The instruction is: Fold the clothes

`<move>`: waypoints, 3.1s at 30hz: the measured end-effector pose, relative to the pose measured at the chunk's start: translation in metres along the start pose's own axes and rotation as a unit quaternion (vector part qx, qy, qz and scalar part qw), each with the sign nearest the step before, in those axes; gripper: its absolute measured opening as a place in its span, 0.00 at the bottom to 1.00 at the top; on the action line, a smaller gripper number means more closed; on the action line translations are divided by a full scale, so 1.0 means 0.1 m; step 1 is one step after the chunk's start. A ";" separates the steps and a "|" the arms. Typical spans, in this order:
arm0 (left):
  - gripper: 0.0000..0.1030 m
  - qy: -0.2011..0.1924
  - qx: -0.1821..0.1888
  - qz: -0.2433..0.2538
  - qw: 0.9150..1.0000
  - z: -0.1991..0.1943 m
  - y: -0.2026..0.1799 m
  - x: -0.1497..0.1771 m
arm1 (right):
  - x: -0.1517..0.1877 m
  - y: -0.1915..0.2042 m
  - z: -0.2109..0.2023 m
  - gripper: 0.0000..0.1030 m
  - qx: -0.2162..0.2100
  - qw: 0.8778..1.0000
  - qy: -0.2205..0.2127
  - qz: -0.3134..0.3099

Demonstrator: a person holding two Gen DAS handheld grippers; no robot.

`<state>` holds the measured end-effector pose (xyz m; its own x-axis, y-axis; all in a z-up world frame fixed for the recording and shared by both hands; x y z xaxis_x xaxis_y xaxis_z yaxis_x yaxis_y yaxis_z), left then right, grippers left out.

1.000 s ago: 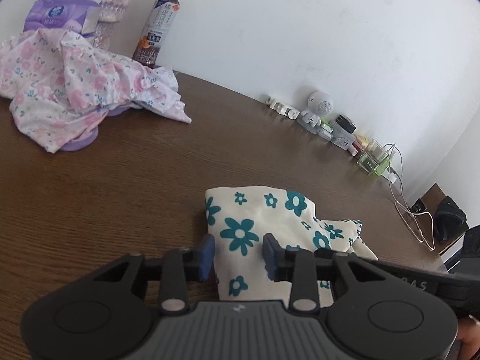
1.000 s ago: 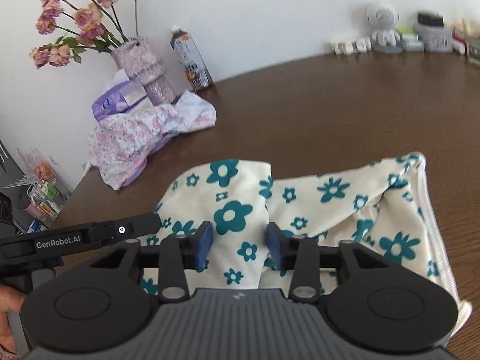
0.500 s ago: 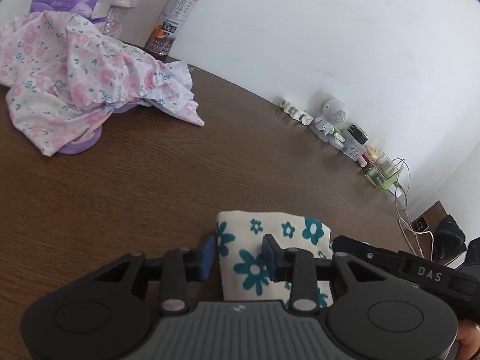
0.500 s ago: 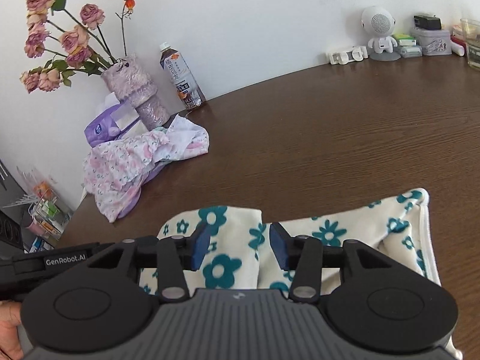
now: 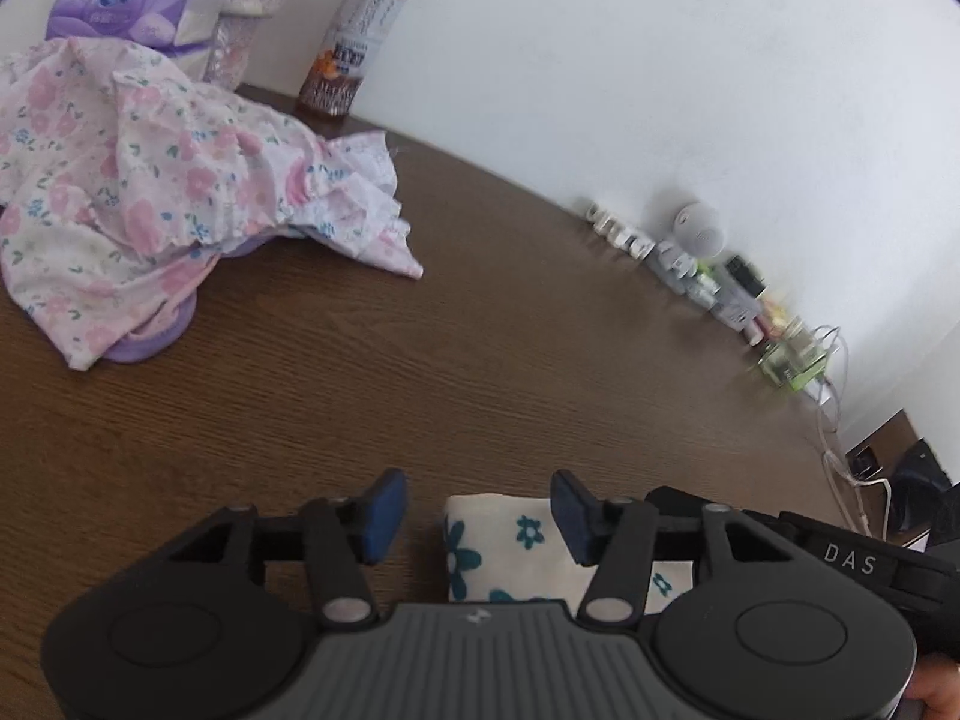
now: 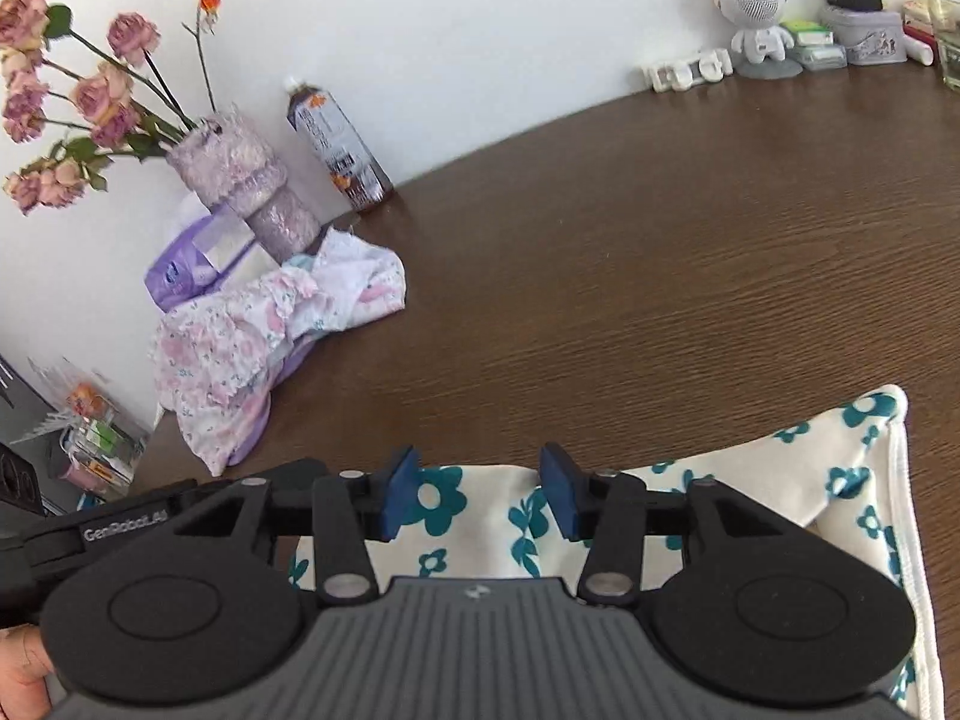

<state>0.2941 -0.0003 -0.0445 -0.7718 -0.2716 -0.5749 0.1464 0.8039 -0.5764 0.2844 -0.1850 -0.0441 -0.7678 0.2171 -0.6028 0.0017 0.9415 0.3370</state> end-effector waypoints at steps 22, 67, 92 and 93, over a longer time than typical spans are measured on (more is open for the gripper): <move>0.32 0.032 0.022 0.025 0.999 -0.08 -0.13 0.20 | 0.20 -0.17 -0.09 0.31 0.001 0.999 0.021 0.034; 0.30 -0.020 0.059 0.014 0.998 -0.58 -0.15 0.78 | 0.82 -0.15 -0.67 0.37 -0.013 0.999 -0.030 0.012; 0.35 -0.055 0.056 0.017 0.997 -0.83 -0.22 1.13 | 1.09 -0.15 -0.88 0.32 0.001 0.999 -0.050 -0.020; 0.38 -0.057 0.053 0.017 0.997 -0.85 -0.22 1.14 | 1.11 -0.15 -0.92 0.44 0.002 0.998 -0.056 -0.026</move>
<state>0.1503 -0.0033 -0.0479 -0.6911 -0.3076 -0.6540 0.2416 0.7546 -0.6101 0.1404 -0.1988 -0.0494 -0.6905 0.1942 -0.6968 -0.0338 0.9536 0.2993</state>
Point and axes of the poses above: each gripper's, at about its wrist camera, not at the fingertips, and z roughly the way its jaws point, y to its left, x to its underside, the point moved 9 cm from there along z, roughly the way its jaws point, and after that the axes turned 10 degrees about x, right-handed, at the moved point
